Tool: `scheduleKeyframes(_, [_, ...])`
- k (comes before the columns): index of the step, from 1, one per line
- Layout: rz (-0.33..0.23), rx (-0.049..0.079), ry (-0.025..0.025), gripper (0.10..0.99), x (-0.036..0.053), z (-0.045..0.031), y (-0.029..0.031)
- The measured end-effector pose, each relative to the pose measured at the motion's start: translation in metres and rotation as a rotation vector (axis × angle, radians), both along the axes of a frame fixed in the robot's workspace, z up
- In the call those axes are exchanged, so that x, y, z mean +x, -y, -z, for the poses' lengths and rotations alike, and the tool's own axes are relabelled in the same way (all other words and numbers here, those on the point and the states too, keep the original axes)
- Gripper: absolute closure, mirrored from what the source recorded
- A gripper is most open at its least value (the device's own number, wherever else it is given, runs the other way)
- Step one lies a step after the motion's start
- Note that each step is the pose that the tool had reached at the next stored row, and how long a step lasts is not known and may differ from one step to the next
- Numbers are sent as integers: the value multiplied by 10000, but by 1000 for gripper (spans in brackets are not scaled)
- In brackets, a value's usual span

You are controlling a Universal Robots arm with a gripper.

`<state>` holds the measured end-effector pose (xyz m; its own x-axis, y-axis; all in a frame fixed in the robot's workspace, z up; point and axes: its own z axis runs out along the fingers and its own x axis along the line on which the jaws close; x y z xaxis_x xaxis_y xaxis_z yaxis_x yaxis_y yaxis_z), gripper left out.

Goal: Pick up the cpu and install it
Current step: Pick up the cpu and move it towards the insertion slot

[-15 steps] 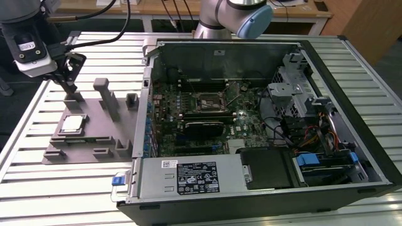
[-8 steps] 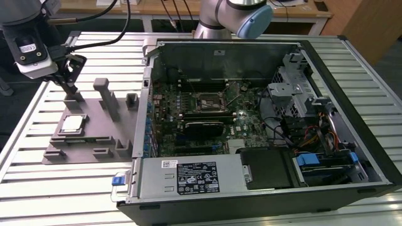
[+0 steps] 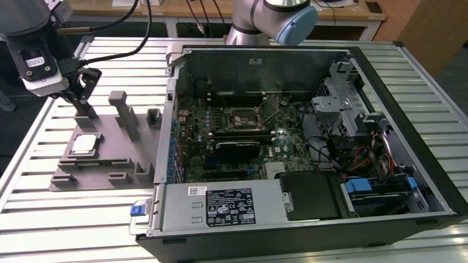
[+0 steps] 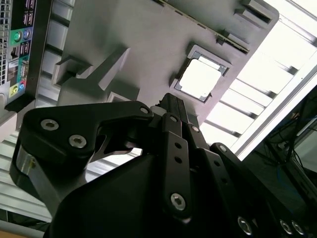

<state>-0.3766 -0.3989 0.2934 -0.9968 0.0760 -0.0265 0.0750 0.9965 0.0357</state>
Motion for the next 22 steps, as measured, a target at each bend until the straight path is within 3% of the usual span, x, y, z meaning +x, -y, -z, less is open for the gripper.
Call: scheduleKeyframes(22, [0,0,-1,980,-96,237,0])
